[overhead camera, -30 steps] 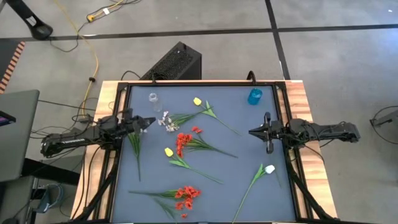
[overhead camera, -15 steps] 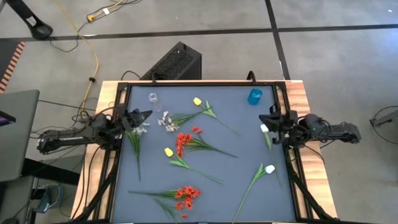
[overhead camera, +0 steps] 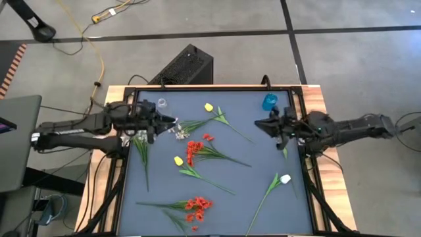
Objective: Sort flowers into vase by color
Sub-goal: Put the right white flowers into the transparent vase
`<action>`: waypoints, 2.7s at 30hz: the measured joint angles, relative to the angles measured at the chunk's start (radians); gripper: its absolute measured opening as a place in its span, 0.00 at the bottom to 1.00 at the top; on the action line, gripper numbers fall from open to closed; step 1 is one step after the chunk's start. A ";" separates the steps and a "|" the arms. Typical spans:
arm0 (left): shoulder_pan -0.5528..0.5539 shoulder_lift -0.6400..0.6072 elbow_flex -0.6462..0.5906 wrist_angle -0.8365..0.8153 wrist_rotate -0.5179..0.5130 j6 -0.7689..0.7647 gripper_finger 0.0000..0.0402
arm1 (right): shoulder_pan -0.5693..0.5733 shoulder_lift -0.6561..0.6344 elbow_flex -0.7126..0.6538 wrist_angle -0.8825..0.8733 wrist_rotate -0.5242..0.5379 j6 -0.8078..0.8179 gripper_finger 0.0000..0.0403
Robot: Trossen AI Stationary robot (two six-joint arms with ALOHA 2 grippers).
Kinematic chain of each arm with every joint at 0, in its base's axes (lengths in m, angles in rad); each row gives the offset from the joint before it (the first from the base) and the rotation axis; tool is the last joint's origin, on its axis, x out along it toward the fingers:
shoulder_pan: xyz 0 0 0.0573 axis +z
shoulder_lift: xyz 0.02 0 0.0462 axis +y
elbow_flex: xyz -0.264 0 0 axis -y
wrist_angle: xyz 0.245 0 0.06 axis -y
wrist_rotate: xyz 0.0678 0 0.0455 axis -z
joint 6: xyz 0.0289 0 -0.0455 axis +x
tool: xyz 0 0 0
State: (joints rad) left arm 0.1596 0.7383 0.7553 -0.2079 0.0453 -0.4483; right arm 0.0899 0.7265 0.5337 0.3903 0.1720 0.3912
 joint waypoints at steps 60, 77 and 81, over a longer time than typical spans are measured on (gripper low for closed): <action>-0.026 0.147 0.200 -0.457 -0.348 -0.095 0.31 | -0.447 1.389 1.038 -0.961 -0.114 -1.020 0.39; -0.026 0.147 0.200 -0.475 -0.330 -0.095 0.31 | -0.391 1.408 1.041 -0.940 -0.033 -0.993 0.07; -0.026 0.138 0.200 -0.475 -0.329 -0.095 0.31 | -0.391 1.356 1.041 -0.935 -0.033 -0.955 0.07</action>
State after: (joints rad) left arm 0.1337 0.8764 0.9554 -0.6827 -0.2835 -0.5433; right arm -0.3016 2.0820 1.5745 -0.5449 0.1394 -0.5637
